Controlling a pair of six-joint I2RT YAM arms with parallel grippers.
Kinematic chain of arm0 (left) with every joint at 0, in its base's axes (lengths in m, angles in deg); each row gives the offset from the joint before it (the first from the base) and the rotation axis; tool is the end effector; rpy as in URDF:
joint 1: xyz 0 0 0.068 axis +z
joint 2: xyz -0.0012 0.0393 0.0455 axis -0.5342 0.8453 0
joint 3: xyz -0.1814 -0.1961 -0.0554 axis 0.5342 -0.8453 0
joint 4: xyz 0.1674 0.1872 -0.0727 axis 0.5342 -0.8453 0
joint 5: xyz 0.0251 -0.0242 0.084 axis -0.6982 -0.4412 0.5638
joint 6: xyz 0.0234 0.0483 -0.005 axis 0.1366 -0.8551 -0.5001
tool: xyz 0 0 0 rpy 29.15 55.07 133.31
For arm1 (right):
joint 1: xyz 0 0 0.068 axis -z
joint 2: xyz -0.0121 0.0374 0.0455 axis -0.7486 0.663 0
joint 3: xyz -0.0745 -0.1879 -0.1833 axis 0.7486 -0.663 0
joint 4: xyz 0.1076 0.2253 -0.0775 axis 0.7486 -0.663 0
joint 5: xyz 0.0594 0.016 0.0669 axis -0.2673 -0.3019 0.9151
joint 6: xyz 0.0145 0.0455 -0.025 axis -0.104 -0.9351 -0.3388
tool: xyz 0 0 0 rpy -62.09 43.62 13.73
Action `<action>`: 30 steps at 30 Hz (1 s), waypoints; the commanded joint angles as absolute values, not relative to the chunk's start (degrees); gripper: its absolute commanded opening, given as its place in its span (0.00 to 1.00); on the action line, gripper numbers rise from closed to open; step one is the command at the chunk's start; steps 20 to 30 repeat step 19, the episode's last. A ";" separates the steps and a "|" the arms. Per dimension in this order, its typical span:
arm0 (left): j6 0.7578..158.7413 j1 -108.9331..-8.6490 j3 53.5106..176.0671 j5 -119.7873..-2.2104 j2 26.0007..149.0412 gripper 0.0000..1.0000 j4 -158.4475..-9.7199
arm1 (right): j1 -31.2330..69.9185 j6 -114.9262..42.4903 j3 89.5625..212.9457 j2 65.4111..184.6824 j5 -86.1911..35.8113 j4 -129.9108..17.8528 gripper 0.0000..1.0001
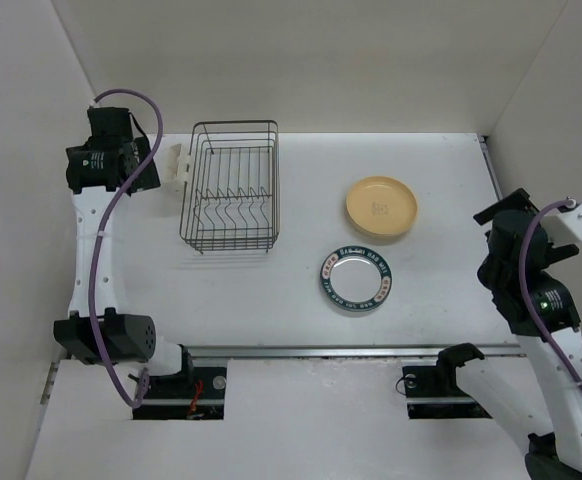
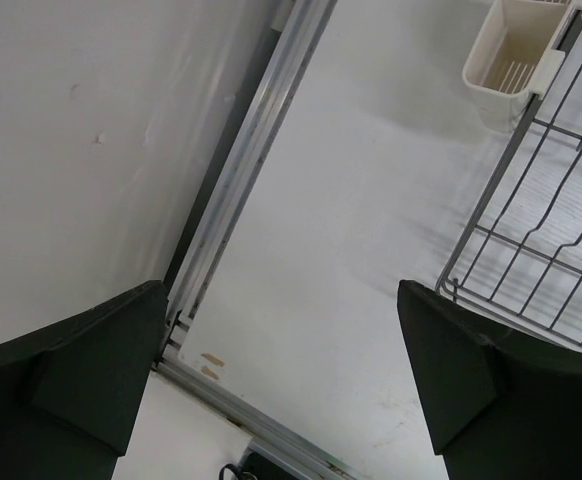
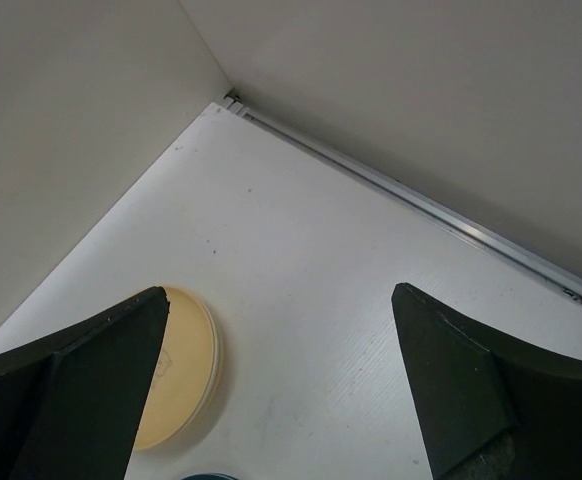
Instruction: Unload the plates from the dish rack
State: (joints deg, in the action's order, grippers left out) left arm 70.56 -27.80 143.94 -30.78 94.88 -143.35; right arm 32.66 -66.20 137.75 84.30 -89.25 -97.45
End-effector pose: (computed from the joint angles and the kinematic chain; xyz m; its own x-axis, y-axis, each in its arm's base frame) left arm 0.2817 0.0354 0.4434 -0.6064 -0.0864 -0.7904 -0.3896 0.8989 0.2006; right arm 0.1156 0.0020 0.3987 0.0940 0.3709 -0.9239 0.6809 0.6531 0.3314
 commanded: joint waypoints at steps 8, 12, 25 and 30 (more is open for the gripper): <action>70.81 -27.98 143.96 -31.11 93.50 1.00 -142.96 | 32.91 -64.38 138.11 82.90 -90.75 -95.69 0.99; 70.81 -27.98 143.43 -31.64 93.50 1.00 -142.96 | 32.91 -64.38 138.11 82.90 -90.75 -95.69 0.99; 70.81 -27.98 142.90 -32.17 93.50 1.00 -142.96 | 32.91 -64.38 137.58 82.90 -89.43 -95.16 0.99; 70.81 -27.98 142.90 -32.17 93.50 1.00 -142.96 | 32.91 -64.38 137.58 82.90 -89.43 -95.16 0.99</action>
